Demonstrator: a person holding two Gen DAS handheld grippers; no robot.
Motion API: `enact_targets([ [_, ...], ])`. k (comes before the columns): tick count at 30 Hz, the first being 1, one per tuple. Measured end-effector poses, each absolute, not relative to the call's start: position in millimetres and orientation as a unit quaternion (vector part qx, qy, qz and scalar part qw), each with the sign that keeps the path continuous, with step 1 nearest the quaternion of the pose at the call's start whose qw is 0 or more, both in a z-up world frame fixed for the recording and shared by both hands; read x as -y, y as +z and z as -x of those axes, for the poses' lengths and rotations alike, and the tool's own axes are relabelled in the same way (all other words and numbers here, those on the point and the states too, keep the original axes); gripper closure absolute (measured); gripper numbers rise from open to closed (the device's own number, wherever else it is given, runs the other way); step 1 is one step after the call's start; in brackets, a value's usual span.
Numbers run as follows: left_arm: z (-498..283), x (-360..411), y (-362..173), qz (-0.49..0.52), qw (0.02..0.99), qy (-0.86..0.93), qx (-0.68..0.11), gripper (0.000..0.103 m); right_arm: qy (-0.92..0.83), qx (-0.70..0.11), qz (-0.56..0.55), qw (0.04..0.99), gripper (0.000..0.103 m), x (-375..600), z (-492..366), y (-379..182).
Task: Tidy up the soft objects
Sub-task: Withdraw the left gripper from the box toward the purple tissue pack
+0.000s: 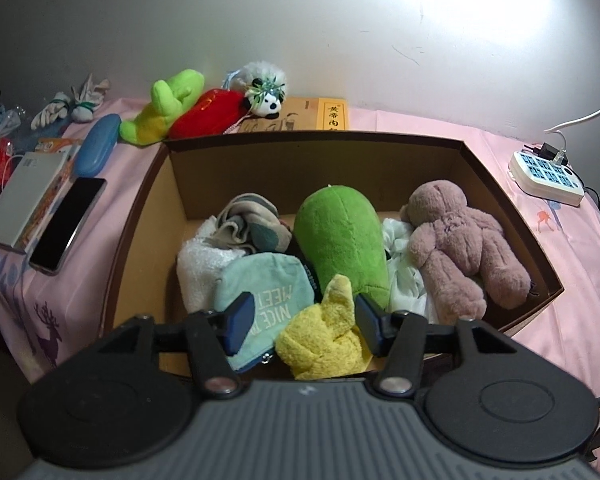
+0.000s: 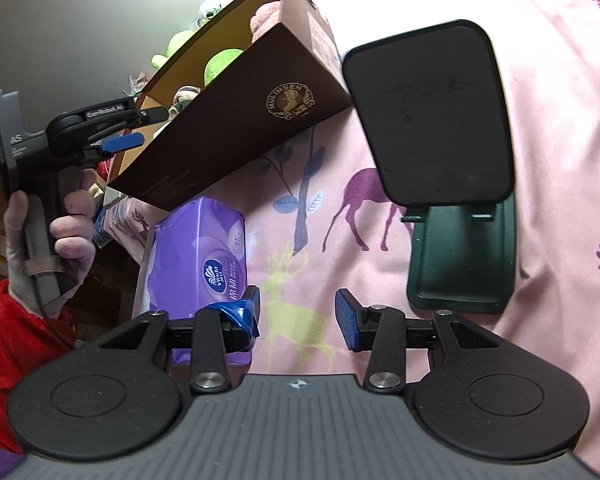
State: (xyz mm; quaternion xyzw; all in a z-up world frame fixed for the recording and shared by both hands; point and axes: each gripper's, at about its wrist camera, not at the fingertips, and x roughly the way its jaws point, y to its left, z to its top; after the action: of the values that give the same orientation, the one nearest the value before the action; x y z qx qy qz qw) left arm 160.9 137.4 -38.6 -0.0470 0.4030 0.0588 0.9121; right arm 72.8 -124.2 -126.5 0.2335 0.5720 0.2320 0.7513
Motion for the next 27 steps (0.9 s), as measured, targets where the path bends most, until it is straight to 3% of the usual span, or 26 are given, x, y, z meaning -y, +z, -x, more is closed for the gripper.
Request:
enact_targets([
  [15,-104.0,-144.9,5.3,0.038,0.916,0.084,-0.390,0.041,0.254,-0.546,-0.176,0.779,0.077,73.5,-75.9,-112.4],
  [27,-65.0,-147.6,2.7,0.037,0.907,0.092,-0.409,0.040,0.239,-0.529,-0.123,0.805,0.077,44.3,-62.4,-104.2],
])
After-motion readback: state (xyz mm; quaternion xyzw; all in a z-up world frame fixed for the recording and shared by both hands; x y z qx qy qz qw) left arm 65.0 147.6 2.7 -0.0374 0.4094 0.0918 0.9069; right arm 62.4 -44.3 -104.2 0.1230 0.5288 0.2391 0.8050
